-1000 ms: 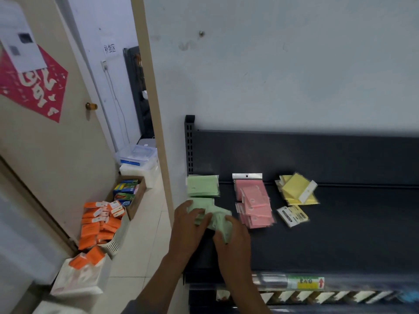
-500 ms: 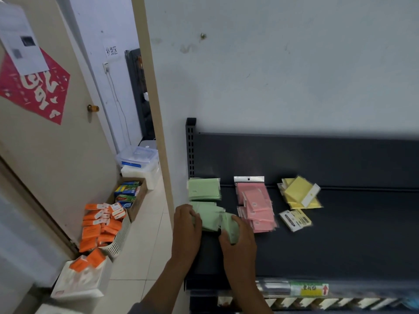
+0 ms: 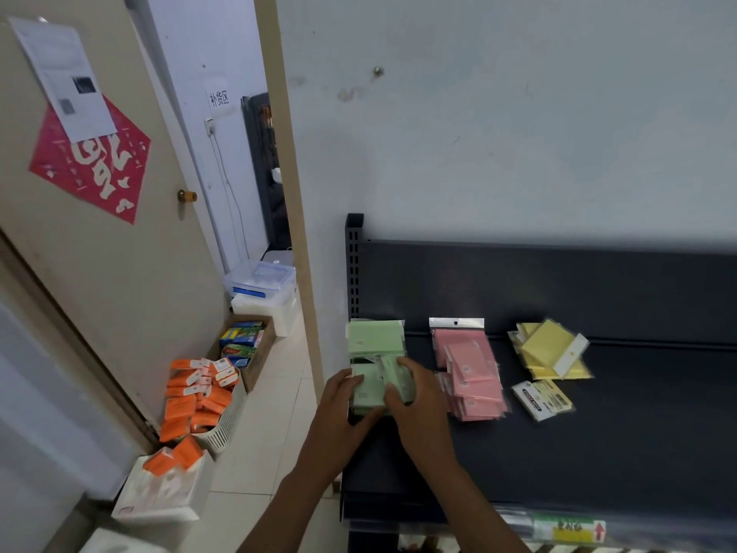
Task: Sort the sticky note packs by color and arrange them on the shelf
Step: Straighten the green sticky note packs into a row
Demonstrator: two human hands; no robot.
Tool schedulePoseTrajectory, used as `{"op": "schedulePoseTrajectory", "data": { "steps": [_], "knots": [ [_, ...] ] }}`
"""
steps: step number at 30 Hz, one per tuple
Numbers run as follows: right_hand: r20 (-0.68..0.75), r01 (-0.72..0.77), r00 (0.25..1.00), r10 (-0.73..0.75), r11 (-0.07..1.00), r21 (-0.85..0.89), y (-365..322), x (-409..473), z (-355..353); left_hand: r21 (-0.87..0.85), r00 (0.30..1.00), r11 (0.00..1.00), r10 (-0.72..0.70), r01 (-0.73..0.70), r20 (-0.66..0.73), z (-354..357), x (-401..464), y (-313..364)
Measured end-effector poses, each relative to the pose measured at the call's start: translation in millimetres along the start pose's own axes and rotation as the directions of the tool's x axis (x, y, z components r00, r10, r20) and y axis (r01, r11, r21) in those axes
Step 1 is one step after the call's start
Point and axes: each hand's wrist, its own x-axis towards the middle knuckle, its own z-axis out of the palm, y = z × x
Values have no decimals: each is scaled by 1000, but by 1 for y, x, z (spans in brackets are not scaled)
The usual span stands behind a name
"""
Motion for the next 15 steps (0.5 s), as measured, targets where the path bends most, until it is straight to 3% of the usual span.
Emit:
{"op": "schedulePoseTrajectory", "data": {
  "steps": [7,15],
  "knots": [
    [49,103,994,-98,988,-112,3,1,0,33,999,999,21,-20,-25,1,8,2],
    [-117,17,992,-45,973,-229,7,-24,-17,94,998,996,-4,-1,59,6,18,-9]
  ]
}}
